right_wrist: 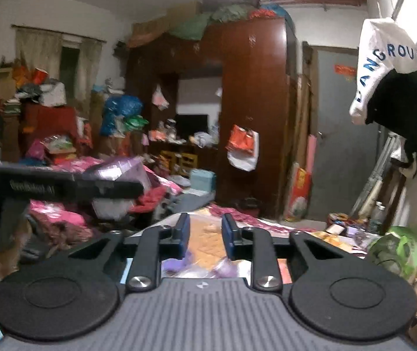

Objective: Organize objects
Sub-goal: 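Carry both items over the white basket and open both tools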

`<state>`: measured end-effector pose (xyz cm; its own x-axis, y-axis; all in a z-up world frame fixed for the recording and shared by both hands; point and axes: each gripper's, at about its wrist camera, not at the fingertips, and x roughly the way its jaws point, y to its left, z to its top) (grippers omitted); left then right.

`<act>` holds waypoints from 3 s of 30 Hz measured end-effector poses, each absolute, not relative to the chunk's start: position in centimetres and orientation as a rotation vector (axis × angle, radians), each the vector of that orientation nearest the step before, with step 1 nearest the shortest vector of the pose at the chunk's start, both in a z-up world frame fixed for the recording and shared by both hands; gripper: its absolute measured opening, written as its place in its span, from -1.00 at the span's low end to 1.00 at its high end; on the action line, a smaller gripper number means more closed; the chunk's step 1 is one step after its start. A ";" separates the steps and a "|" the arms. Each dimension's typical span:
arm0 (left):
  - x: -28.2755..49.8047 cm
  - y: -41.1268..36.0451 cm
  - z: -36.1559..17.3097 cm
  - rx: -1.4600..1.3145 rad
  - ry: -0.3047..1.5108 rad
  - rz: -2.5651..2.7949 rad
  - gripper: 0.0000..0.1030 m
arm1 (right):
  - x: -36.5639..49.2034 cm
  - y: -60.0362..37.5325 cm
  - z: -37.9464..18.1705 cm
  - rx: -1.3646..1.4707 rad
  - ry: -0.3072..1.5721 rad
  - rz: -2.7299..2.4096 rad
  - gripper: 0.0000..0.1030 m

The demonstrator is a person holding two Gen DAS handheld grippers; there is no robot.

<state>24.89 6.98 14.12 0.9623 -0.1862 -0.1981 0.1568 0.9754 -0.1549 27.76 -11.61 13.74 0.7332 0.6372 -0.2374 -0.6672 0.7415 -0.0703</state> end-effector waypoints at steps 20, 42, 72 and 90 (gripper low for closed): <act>27.2 6.2 10.0 -0.107 0.341 -0.191 0.27 | 29.1 -15.8 0.2 -0.173 0.636 0.707 0.22; 29.6 7.9 11.0 -0.151 0.375 -0.138 0.27 | 32.9 -12.8 11.2 -0.145 0.418 0.721 -0.78; 27.5 6.6 13.8 -0.118 0.287 -0.172 0.27 | 27.8 -12.9 15.0 -0.180 0.245 0.645 0.22; 31.3 8.0 10.5 -0.144 0.338 -0.189 0.86 | 31.5 -12.1 12.2 -0.156 0.288 0.653 1.00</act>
<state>31.28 8.03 10.54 0.9260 -0.2076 -0.3154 0.1595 0.9721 -0.1719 31.52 -12.08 12.24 0.7565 0.5746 -0.3122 -0.6177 0.7847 -0.0525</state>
